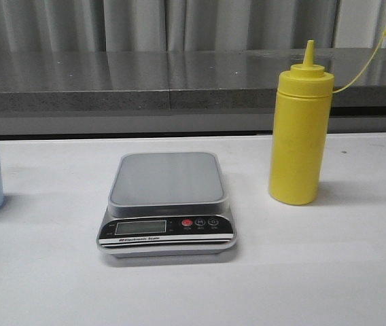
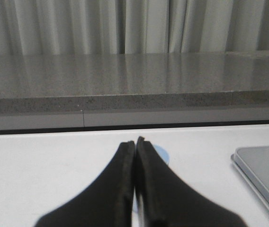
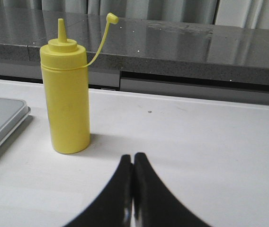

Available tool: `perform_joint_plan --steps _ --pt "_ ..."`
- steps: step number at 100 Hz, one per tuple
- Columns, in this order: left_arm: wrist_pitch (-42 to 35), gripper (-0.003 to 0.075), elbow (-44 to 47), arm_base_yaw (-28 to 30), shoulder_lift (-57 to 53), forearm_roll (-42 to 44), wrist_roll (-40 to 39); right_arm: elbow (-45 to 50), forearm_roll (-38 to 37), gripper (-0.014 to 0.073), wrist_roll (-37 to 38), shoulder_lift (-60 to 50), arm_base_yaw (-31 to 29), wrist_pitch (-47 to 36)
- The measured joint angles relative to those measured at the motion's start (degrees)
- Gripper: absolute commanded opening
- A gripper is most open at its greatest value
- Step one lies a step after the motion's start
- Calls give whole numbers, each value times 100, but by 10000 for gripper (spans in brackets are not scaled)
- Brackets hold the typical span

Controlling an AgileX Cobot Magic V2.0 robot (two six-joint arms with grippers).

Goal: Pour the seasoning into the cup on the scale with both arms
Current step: 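Move the left gripper down over the light blue cup and grasp it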

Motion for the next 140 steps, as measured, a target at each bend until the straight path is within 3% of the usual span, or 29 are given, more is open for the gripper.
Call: perform_joint_plan --steps 20,74,107,113,131,140 --pt "528 -20 -934 0 987 0 0 0 0 -67 0 0 0 0" --pt "2238 -20 -3950 0 5396 -30 0 0 0 -67 0 0 0 0" --pt "2976 -6 -5157 0 7028 -70 0 0 0 -67 0 0 0 0" --pt "2997 49 -5237 0 7178 -90 0 0 0 -67 0 0 0 0" --pt "3006 435 -5256 0 7348 -95 0 0 0 -67 0 0 0 0" --pt "3020 502 -5278 0 7348 -95 0 0 0 -67 0 0 0 0"
